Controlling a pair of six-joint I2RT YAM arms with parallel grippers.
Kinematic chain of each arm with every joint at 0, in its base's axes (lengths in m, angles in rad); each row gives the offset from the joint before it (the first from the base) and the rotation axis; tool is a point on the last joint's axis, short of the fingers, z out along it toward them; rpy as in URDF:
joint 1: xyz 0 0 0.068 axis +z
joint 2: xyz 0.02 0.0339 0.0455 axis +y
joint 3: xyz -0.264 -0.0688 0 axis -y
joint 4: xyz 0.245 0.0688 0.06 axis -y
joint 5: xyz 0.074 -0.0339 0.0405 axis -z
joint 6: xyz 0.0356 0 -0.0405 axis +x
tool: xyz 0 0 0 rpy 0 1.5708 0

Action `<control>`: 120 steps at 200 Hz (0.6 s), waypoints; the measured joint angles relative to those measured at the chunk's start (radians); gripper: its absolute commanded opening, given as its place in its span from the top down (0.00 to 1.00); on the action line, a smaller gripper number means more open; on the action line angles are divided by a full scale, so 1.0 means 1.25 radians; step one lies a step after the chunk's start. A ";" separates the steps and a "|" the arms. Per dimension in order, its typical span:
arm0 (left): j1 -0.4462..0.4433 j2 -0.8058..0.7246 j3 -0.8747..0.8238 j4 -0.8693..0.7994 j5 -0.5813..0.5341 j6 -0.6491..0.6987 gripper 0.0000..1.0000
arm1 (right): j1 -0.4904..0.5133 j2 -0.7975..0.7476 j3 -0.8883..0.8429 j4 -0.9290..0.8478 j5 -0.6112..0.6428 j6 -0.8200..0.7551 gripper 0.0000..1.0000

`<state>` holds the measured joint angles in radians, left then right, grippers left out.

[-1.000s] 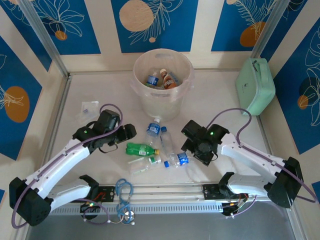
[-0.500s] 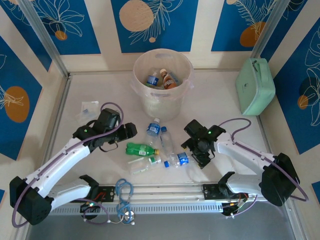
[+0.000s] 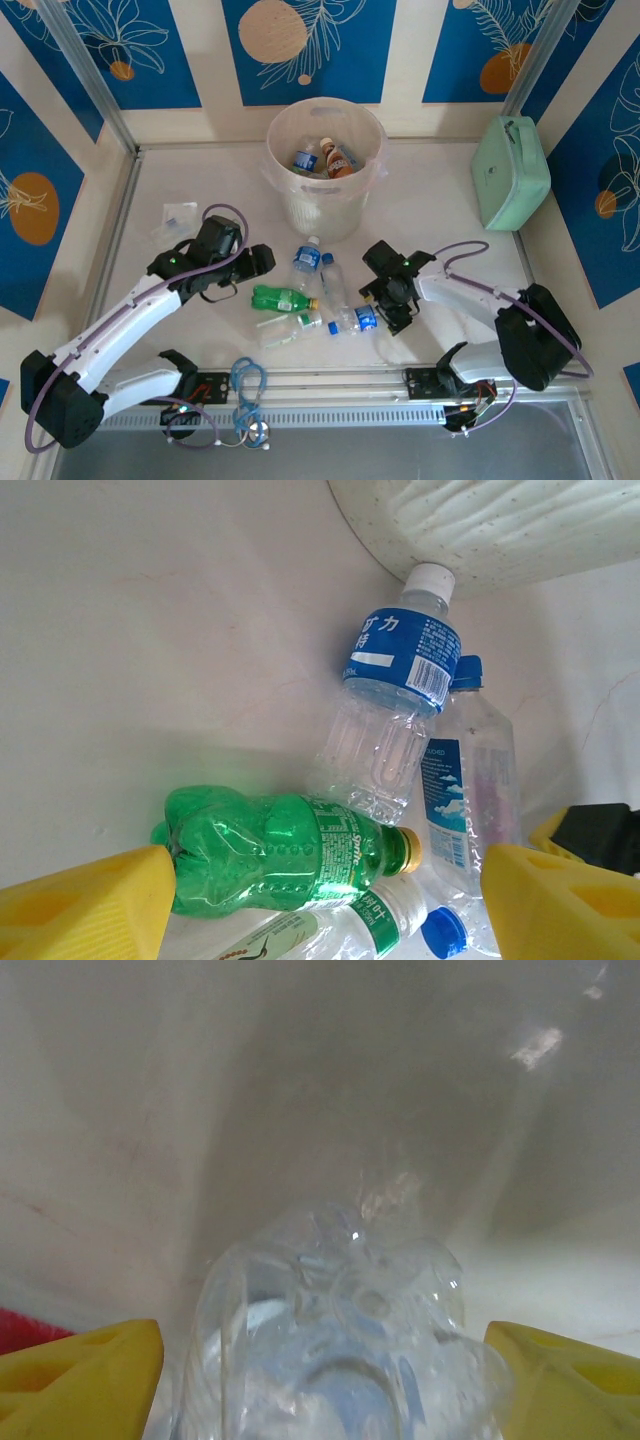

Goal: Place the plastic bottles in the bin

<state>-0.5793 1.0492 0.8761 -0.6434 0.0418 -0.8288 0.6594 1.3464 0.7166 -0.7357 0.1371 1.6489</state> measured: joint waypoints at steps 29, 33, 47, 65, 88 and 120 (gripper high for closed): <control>0.000 0.000 0.000 0.001 0.001 0.000 0.20 | -0.006 0.038 0.001 0.016 0.001 -0.009 0.27; 0.000 0.000 0.000 0.001 0.002 0.000 0.20 | -0.007 0.039 0.001 0.016 0.000 -0.010 0.28; 0.000 0.000 0.000 0.001 0.001 0.000 0.20 | -0.010 0.040 0.001 0.016 0.001 -0.017 0.33; 0.000 0.000 0.000 0.001 0.001 0.000 0.21 | -0.016 0.040 0.001 0.016 0.002 -0.021 0.36; 0.000 0.000 0.000 0.001 0.001 0.000 0.21 | -0.021 0.025 0.001 0.008 0.011 -0.030 0.38; 0.000 0.000 0.000 0.000 0.001 0.000 0.20 | -0.024 -0.040 0.001 -0.021 0.034 -0.049 0.40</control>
<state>-0.5793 1.0492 0.8757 -0.6430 0.0433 -0.8288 0.6296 1.2964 0.7181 -0.7620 0.1802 1.5883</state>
